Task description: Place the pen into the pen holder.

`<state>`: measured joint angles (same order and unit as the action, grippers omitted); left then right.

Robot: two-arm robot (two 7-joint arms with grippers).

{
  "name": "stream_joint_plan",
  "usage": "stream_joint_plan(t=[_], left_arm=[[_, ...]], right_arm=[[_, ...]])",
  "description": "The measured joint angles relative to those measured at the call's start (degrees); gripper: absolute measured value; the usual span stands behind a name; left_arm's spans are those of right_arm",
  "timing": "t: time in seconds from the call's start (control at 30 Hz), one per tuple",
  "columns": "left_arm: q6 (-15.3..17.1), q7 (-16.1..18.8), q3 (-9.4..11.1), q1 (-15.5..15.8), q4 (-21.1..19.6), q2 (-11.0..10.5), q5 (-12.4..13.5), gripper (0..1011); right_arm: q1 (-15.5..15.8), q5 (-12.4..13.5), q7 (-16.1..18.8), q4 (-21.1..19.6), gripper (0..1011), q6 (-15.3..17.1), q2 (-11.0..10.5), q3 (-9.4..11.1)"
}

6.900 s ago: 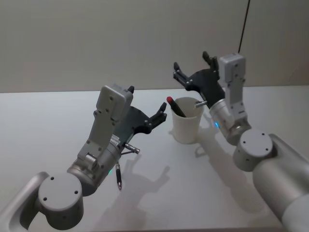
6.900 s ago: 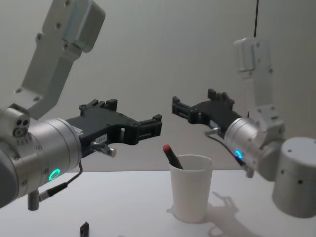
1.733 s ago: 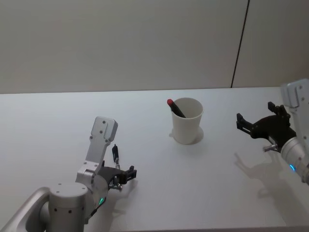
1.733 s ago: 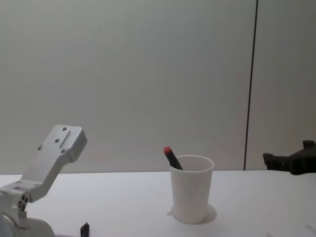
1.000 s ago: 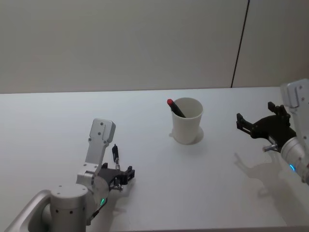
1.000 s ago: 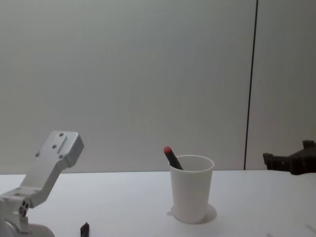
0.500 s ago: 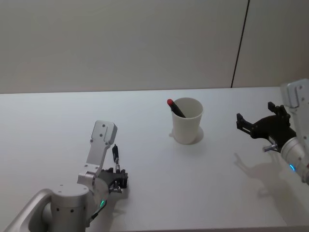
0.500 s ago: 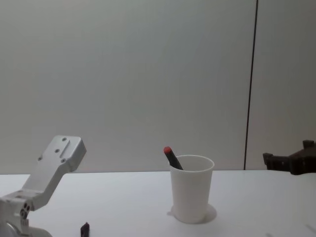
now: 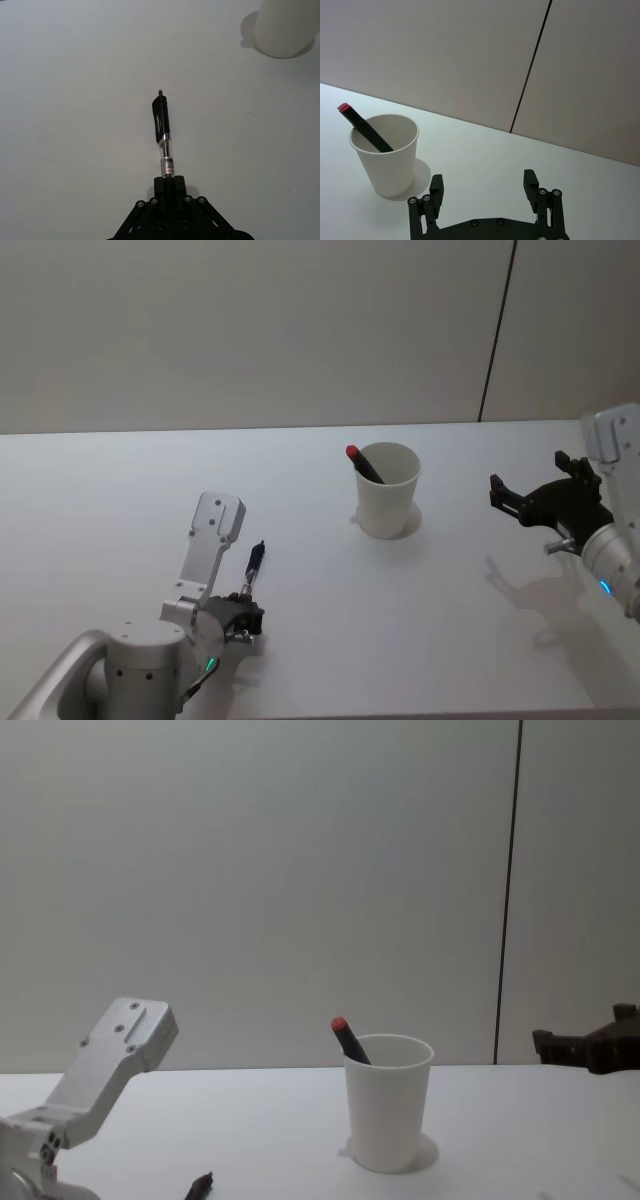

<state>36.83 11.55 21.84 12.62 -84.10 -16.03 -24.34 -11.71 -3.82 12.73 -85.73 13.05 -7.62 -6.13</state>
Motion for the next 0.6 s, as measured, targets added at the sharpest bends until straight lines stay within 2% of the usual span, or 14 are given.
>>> stream_joint_plan(t=[0.3, 0.6], left_arm=[[-0.53, 0.02, -0.15, -0.80, -0.97, -0.29, 1.09, 127], [-3.97, 0.48, -0.30, -2.32, -3.31, -1.18, 3.23, 127]], right_arm=[[0.00, 0.00, 0.00, 0.00, 1001, 0.00, 0.00, 0.00], [0.00, 0.00, 0.00, 0.00, 1001, 0.00, 0.00, 0.00]])
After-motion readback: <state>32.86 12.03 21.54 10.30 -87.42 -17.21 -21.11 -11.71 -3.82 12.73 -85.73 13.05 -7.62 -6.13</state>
